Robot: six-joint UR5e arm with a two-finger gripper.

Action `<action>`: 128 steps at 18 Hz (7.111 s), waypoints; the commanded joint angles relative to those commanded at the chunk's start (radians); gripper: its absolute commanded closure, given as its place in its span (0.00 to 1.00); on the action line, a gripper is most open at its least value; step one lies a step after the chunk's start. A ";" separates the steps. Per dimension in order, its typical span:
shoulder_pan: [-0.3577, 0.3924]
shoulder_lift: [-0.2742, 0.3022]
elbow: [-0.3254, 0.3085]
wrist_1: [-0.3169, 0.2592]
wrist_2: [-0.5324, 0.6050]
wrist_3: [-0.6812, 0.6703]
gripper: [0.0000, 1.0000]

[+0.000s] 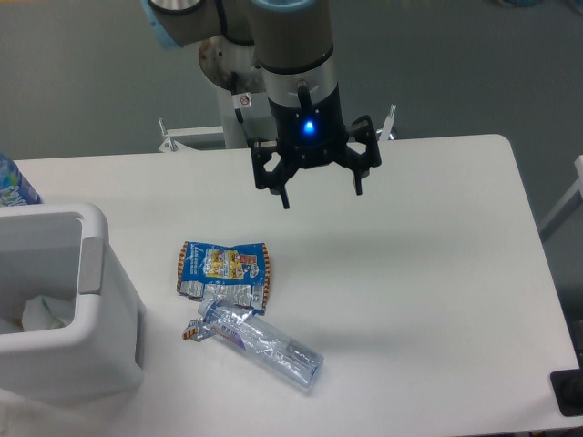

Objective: Place the trash in the trash can
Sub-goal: 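Lower the gripper onto the blue snack wrapper, then close the gripper on the blue snack wrapper and lift it, then carry the wrapper up and over the white trash bin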

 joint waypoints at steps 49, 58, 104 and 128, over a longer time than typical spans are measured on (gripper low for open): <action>-0.097 -0.252 -0.437 0.255 -0.067 -0.206 0.00; -0.110 -0.279 -0.428 0.255 -0.066 -0.206 0.05; -0.034 0.026 -0.309 0.242 -0.127 0.031 0.96; -0.159 0.175 -0.031 0.305 -0.511 -0.232 0.96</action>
